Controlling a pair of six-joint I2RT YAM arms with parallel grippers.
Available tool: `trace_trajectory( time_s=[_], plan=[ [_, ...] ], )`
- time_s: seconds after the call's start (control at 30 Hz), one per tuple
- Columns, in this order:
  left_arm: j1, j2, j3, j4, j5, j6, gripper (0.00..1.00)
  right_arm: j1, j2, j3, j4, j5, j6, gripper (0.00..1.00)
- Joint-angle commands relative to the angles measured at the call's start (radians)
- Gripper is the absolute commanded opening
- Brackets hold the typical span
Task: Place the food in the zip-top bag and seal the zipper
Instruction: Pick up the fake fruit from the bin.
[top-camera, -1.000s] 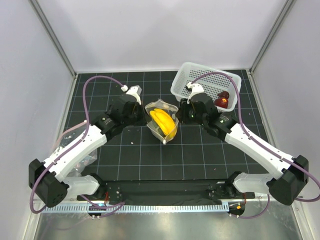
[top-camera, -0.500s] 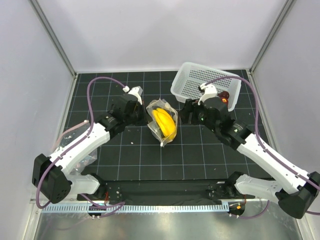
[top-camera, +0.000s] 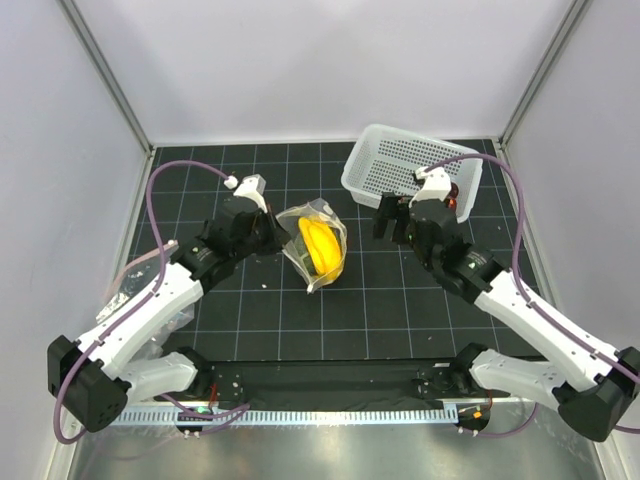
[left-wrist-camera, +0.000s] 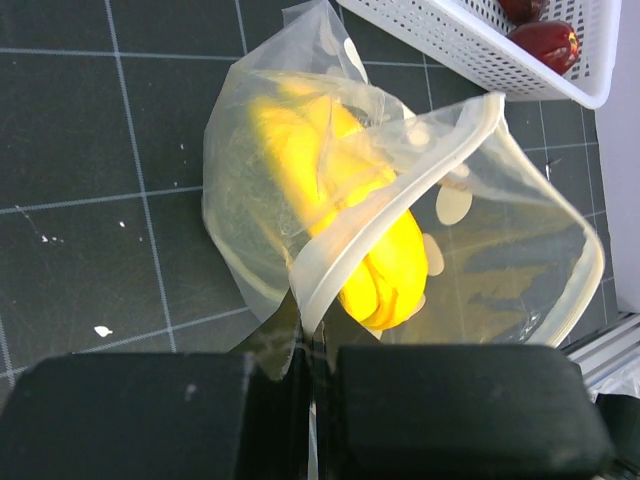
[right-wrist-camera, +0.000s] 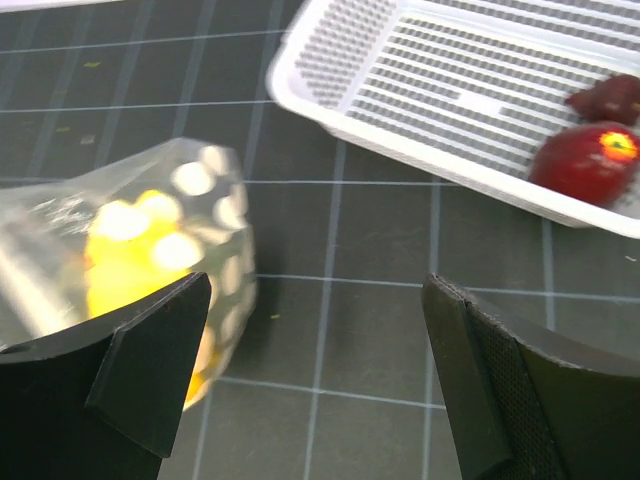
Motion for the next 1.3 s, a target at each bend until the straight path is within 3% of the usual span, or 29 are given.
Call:
trace_trajectory(
  time_s=[0.0, 0.2, 0.47, 0.73, 0.9, 1.0, 1.03, 1.13, 1.27],
  plan=[
    [0.006, -0.026, -0.007, 0.067, -0.043, -0.004, 0.0, -0.036, 0.076, 0.066, -0.012, 0.124, -0.009, 0.95],
    [0.004, -0.028, -0.017, 0.076, -0.044, -0.004, 0.0, -0.19, 0.207, 0.171, -0.057, 0.118, 0.008, 1.0],
    [0.004, -0.034, -0.02, 0.084, -0.038, -0.004, 0.0, -0.45, 0.526, 0.318, -0.095, 0.098, 0.132, 1.0],
    [0.004, -0.029, -0.022, 0.084, -0.03, -0.006, 0.0, -0.572, 0.781, 0.404, -0.092, 0.035, 0.175, 1.0],
    [0.006, -0.031, -0.022, 0.084, -0.024, -0.007, 0.0, -0.586, 0.89, 0.447, -0.087, 0.047, 0.169, 0.99],
    [0.004, -0.034, -0.023, 0.085, -0.026, -0.007, 0.0, -0.59, 0.928, 0.465, -0.1, 0.051, 0.17, 0.88],
    [0.004, -0.035, -0.023, 0.085, -0.024, -0.007, 0.0, -0.592, 0.91, 0.462, -0.095, 0.037, 0.167, 0.74],
    [0.004, -0.038, -0.022, 0.085, -0.027, -0.006, 0.0, -0.589, 0.827, 0.401, -0.025, 0.0, 0.143, 0.44],
    [0.004, -0.034, -0.02, 0.085, -0.024, -0.004, 0.0, -0.52, 0.647, 0.329, 0.028, 0.021, 0.1, 0.43]
  ],
)
